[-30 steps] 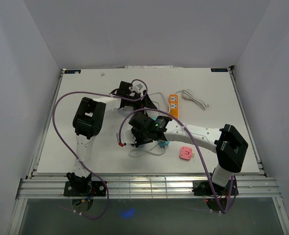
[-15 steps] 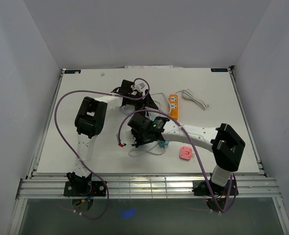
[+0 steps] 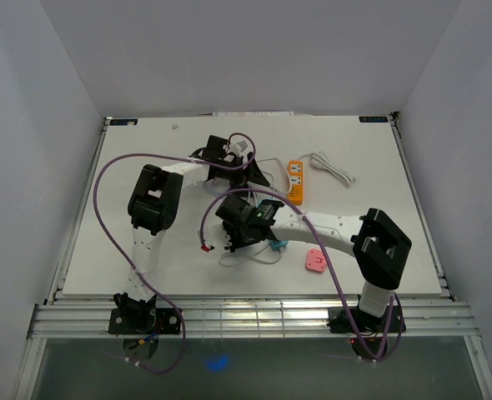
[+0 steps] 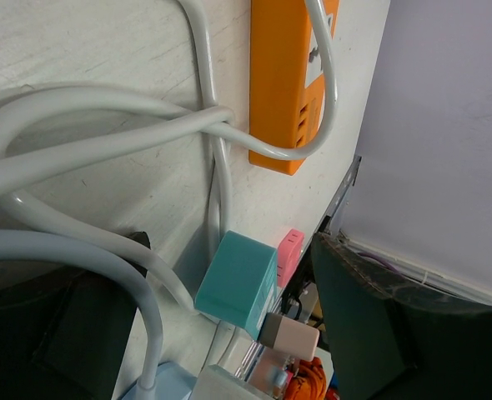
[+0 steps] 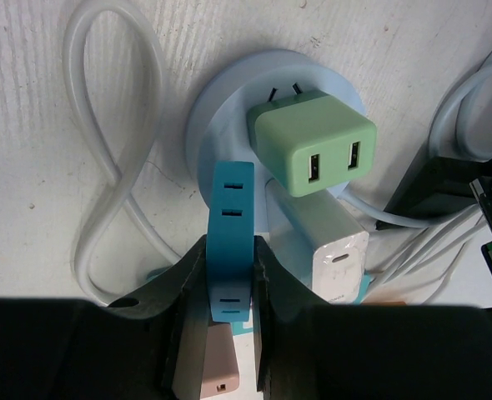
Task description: Insert the plug
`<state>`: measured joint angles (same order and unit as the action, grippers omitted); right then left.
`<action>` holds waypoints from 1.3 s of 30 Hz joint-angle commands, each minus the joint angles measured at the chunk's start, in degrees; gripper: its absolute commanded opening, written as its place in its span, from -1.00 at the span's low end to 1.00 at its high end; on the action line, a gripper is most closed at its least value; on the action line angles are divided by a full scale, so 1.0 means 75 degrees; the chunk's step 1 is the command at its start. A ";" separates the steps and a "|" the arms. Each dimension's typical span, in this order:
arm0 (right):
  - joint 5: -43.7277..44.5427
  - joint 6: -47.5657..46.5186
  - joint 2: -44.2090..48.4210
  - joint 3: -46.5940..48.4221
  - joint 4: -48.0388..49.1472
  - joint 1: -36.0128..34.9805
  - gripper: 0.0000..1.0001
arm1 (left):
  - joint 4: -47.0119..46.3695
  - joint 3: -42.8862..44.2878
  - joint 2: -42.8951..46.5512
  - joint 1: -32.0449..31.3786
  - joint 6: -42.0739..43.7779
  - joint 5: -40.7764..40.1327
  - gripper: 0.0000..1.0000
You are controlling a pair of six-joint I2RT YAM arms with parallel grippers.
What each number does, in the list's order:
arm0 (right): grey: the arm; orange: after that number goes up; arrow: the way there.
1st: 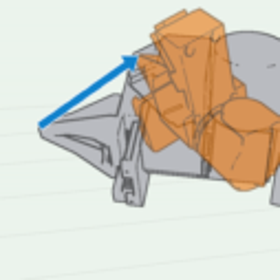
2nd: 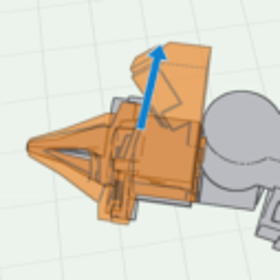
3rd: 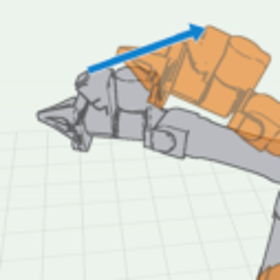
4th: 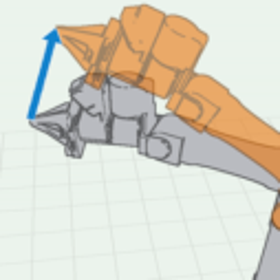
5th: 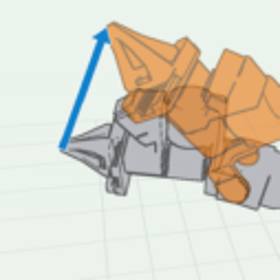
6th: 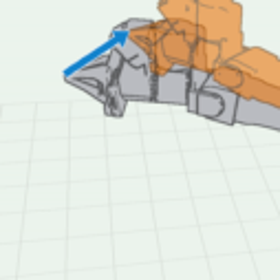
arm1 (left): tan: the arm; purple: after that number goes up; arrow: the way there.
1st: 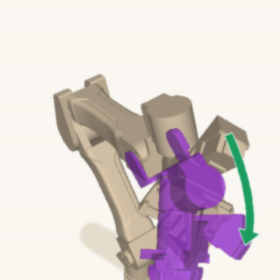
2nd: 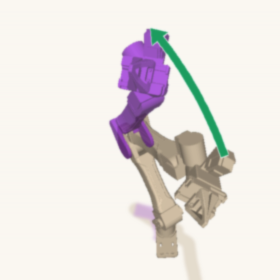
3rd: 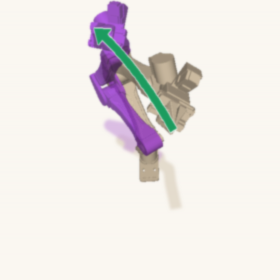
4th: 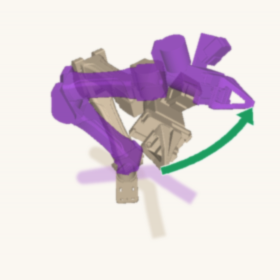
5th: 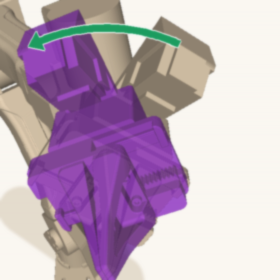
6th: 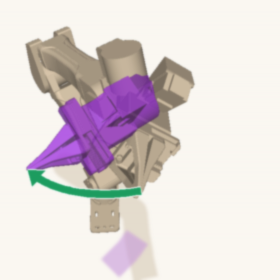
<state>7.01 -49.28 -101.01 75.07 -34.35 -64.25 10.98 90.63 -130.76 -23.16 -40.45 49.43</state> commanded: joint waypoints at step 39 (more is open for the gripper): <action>-0.0348 -0.1211 -0.2153 0.2472 -0.2440 -0.0258 -0.84 | -0.2507 -0.1723 -0.0660 -0.0182 -0.0748 0.1695 0.78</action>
<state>8.56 -54.89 -114.13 93.97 -49.06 -65.39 -7.27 82.89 -132.66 -24.29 -44.75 62.35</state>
